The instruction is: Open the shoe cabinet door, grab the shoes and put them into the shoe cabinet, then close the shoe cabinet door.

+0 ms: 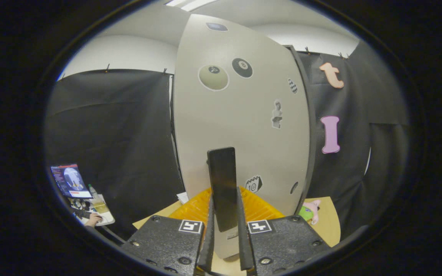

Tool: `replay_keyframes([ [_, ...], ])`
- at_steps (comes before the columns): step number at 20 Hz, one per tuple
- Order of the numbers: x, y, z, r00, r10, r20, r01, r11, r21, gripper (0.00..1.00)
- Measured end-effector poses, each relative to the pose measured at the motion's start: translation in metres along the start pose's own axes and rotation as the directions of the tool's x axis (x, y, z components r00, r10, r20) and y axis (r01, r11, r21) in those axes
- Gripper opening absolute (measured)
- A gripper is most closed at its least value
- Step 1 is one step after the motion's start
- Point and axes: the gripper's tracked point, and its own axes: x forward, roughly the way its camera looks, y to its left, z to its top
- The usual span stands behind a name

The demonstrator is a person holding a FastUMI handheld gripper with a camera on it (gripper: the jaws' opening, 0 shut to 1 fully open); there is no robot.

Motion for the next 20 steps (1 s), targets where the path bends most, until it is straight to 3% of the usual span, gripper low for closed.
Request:
replay_keyframes([
  [6,-0.013,-0.03,0.004,0.985,-0.163,0.057,0.165,0.986,-0.019,0.23],
  [12,-0.028,-0.079,0.009,0.942,-0.32,0.102,0.323,0.946,-0.009,0.1],
  [16,-0.051,-0.124,0.01,0.891,-0.437,0.124,0.441,0.897,-0.009,0.05],
  [20,-0.056,-0.139,0.007,0.9,-0.413,0.136,0.418,0.908,-0.01,0.05],
])
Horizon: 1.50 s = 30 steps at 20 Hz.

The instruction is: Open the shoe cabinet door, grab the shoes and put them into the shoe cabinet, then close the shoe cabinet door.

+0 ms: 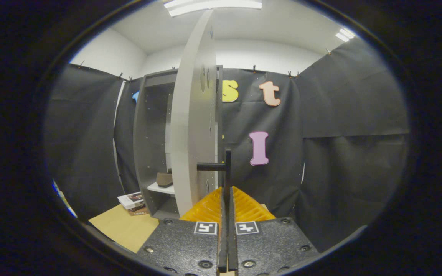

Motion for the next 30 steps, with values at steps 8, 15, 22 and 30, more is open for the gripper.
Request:
replay_keyframes([
  [8,-0.08,0.006,0.0,0.982,-0.1,0.159,0.098,0.995,0.018,1.0],
  [15,-0.099,0.071,-0.043,0.988,-0.072,0.136,0.056,0.992,0.115,1.0],
  [22,-0.058,0.183,-0.121,0.993,0.102,0.06,-0.096,0.991,-0.091,1.0],
  [30,0.018,0.256,-0.227,0.99,0.132,-0.05,-0.138,0.982,-0.132,1.0],
])
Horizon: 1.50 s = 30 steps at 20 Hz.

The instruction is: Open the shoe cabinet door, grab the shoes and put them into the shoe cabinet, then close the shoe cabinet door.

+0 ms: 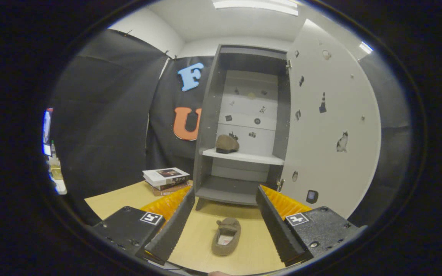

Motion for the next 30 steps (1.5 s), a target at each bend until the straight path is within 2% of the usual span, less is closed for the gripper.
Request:
replay_keyframes([
  [3,0.034,0.013,-0.044,0.997,0.001,-0.08,0.001,1.0,0.025,1.0],
  [6,0.061,0.023,-0.092,0.983,0.035,-0.18,-0.019,0.996,0.089,1.0],
  [9,0.086,0.028,-0.137,0.954,0.073,-0.291,-0.025,0.986,0.164,0.99],
  [13,0.115,0.026,-0.189,0.906,0.09,-0.414,0.004,0.975,0.221,0.94],
  [16,0.129,0.021,-0.224,0.855,0.089,-0.511,0.052,0.965,0.256,0.81],
  [17,0.135,0.021,-0.233,0.84,0.089,-0.535,0.065,0.963,0.263,0.8],
  [19,0.148,0.023,-0.245,0.827,0.096,-0.554,0.06,0.964,0.257,0.71],
  [20,0.158,0.013,-0.254,0.819,0.051,-0.571,0.084,0.975,0.207,0.54],
  [22,0.168,0.022,-0.256,0.814,0.124,-0.567,0.037,0.964,0.264,0.2],
  [25,0.17,0.017,-0.247,0.843,0.129,-0.522,0.019,0.963,0.269,0.08],
  [30,0.141,0.017,-0.208,0.884,0.168,-0.437,-0.034,0.954,0.299,0.07],
])
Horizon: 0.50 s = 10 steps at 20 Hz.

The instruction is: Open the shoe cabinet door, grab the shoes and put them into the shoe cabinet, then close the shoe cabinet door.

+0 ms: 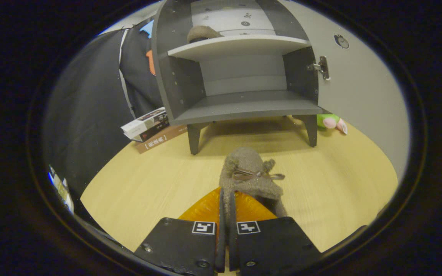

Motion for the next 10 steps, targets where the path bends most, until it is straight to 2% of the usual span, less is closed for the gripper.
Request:
replay_keyframes([
  [10,-0.106,0.047,0.095,0.975,0.094,0.2,-0.079,0.993,-0.083,0.08],
])
